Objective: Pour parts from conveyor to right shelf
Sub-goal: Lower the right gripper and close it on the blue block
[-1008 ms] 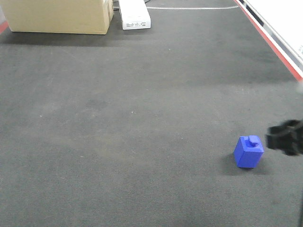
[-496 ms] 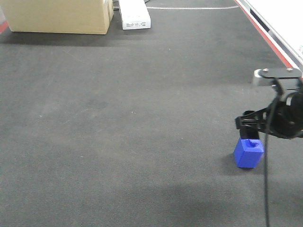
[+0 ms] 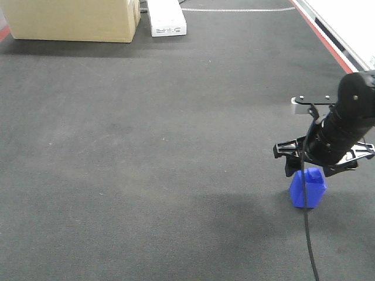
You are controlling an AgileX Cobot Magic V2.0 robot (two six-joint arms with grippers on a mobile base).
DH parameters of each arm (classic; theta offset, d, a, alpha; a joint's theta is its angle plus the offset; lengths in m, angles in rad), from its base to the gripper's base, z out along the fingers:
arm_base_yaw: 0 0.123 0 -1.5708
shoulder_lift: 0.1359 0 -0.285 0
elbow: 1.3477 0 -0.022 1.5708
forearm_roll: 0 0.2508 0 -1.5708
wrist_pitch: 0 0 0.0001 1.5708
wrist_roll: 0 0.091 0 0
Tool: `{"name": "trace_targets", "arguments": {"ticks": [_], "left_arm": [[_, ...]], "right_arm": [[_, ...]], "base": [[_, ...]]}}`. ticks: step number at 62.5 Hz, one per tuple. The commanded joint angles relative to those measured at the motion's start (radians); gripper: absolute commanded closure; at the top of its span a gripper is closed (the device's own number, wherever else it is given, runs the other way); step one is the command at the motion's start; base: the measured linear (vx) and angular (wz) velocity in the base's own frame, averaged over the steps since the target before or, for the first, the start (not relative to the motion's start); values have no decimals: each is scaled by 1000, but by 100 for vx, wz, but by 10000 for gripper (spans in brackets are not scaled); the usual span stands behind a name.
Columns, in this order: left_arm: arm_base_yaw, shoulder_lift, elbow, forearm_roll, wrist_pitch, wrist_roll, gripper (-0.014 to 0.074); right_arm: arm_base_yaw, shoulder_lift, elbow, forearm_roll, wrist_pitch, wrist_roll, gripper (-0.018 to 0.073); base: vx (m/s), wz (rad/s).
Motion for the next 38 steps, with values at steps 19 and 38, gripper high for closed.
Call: {"name": "trace_targets", "arguments": {"ticks": [19,38], "left_arm": [[2,-14,31,-2,-73,-8,603],[2,-14,31,-2,-73,-8,603]], "right_arm": [[-10,65,-46,-66,36,33,111],[-10,-9,-46,-36,-28,23,575]], "base": [[0,0],[0,0]]}}
